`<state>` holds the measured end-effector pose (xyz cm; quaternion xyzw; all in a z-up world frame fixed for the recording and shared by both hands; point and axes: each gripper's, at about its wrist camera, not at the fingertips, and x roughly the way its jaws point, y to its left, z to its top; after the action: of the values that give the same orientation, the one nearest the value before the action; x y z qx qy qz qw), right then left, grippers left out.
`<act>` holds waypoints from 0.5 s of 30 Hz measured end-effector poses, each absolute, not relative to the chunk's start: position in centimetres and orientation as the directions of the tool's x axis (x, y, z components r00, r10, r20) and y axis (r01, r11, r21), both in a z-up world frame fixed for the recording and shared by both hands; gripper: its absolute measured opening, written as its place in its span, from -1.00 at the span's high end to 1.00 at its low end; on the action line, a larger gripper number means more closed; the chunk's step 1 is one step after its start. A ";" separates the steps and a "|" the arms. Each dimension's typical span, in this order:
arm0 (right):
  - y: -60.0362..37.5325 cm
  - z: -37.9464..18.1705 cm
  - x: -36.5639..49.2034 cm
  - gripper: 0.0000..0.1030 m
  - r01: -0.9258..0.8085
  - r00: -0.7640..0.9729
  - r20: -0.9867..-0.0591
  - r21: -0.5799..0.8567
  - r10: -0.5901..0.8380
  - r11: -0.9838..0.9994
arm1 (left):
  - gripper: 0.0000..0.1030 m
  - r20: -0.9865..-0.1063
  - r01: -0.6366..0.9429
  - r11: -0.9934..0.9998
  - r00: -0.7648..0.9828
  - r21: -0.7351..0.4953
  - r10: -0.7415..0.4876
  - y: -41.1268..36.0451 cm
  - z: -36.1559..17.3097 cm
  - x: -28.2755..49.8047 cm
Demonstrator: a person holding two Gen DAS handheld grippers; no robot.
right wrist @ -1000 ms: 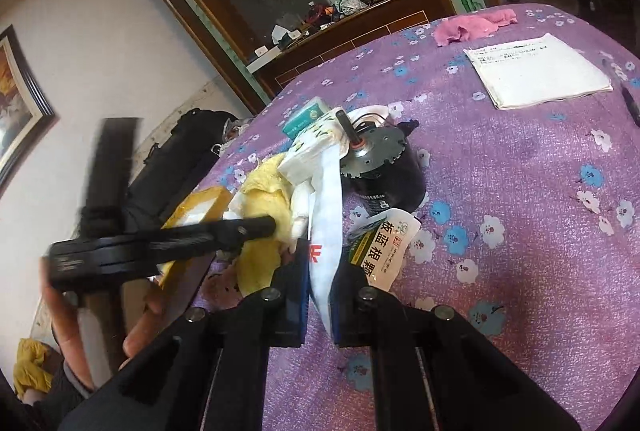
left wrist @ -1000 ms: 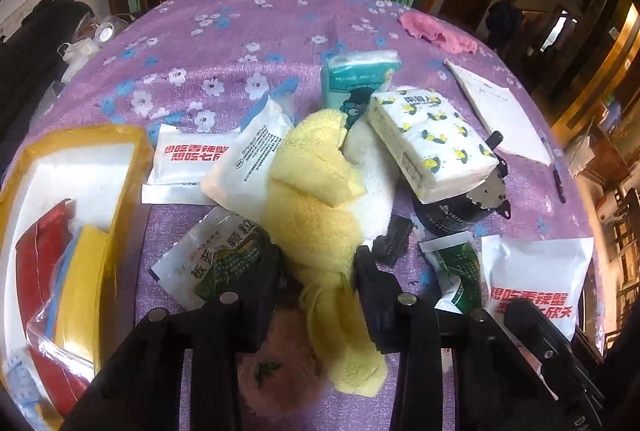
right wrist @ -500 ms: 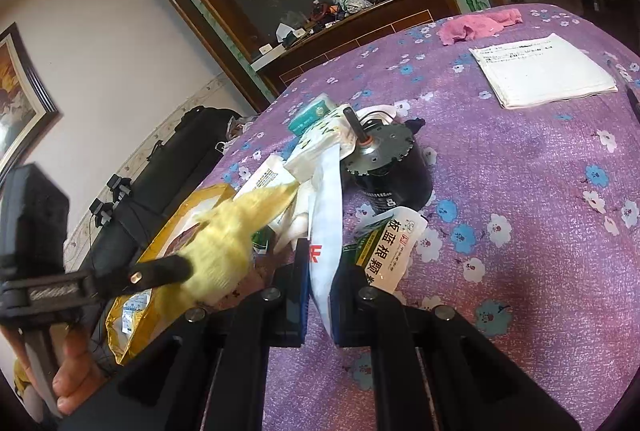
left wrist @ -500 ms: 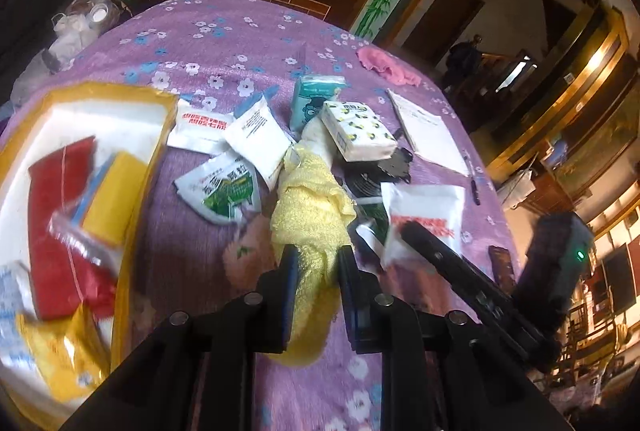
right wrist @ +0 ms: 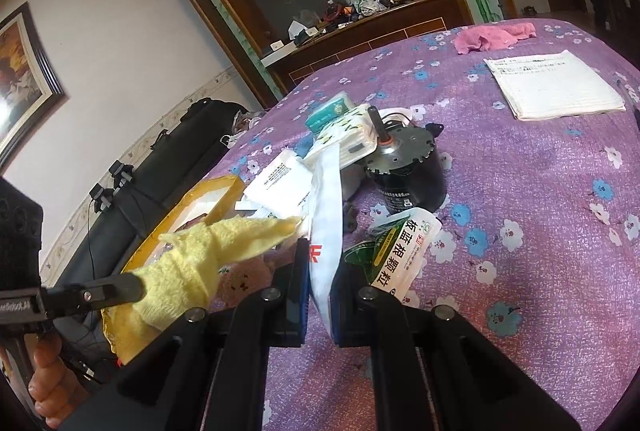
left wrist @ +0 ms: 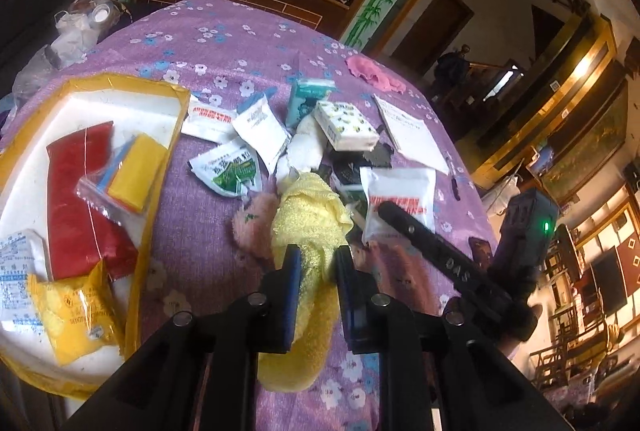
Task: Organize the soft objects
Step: 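Grasp the yellow towel with the left gripper while right grasps a white packet, then carry towel and white packet into the foam box and lower them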
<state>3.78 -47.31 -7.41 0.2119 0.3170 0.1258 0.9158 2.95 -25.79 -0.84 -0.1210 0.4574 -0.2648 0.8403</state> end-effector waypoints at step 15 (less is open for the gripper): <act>-47.6 -7.7 4.1 0.84 -0.090 0.758 -0.535 0.481 0.373 0.872 | -0.12 -0.828 0.384 0.874 0.351 -0.299 -0.438 -30.5 -5.9 4.3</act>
<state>4.11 -47.57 -7.69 0.2187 0.3241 0.1270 0.9116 4.29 -30.50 -5.94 -0.0264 0.5119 -0.2501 0.8214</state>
